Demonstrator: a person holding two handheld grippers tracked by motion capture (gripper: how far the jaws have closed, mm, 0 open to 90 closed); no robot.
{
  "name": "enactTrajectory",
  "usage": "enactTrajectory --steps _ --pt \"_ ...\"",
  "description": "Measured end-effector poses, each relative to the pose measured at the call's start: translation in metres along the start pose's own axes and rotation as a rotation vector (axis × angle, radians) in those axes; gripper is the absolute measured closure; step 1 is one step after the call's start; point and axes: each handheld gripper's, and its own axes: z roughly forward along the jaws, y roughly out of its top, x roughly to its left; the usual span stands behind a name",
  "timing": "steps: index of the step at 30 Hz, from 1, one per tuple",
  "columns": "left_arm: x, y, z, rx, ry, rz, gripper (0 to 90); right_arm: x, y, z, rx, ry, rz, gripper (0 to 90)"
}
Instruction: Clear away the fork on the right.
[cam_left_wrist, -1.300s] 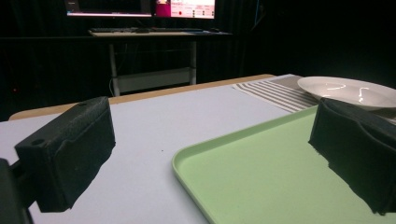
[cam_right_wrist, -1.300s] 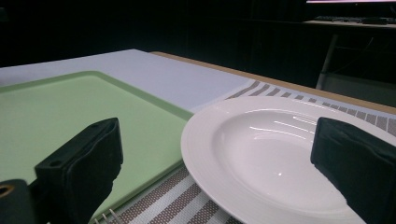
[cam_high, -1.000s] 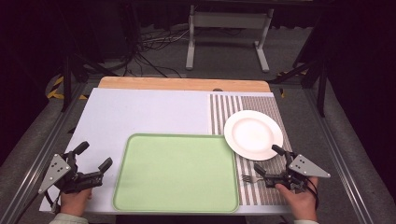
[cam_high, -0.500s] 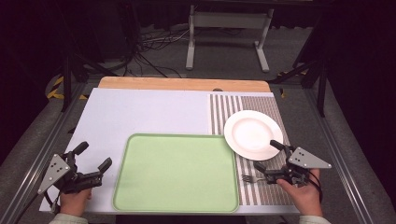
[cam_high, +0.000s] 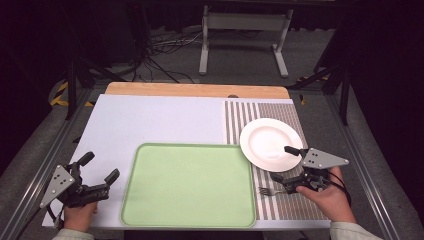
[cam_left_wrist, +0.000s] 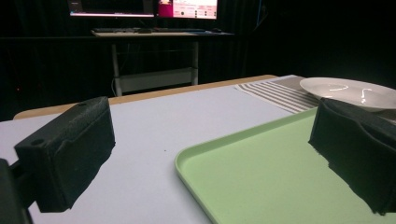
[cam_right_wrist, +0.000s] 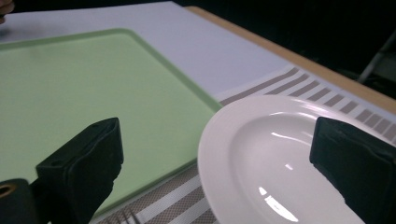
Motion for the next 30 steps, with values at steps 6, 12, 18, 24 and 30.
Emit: enactTrajectory --steps 6,12,18,24,30 --pt "0.000 0.000 0.000 -0.003 0.001 -0.002 0.9 0.001 0.006 0.003 0.077 0.039 -0.061 4.6" --pt "0.000 0.000 0.000 -0.003 0.001 -0.005 0.9 -0.001 0.014 0.004 0.160 0.072 -0.097 5.8" --pt "0.000 0.001 0.000 -0.006 0.001 -0.003 0.9 -0.002 0.016 0.007 0.258 0.095 -0.128 5.6" --pt "0.001 -0.001 0.000 0.002 0.003 -0.001 0.9 -0.005 0.019 0.006 0.341 0.108 -0.165 5.7" --pt "0.000 -0.001 0.000 0.000 0.003 -0.001 0.9 -0.007 0.022 0.006 0.396 0.120 -0.183 6.5"
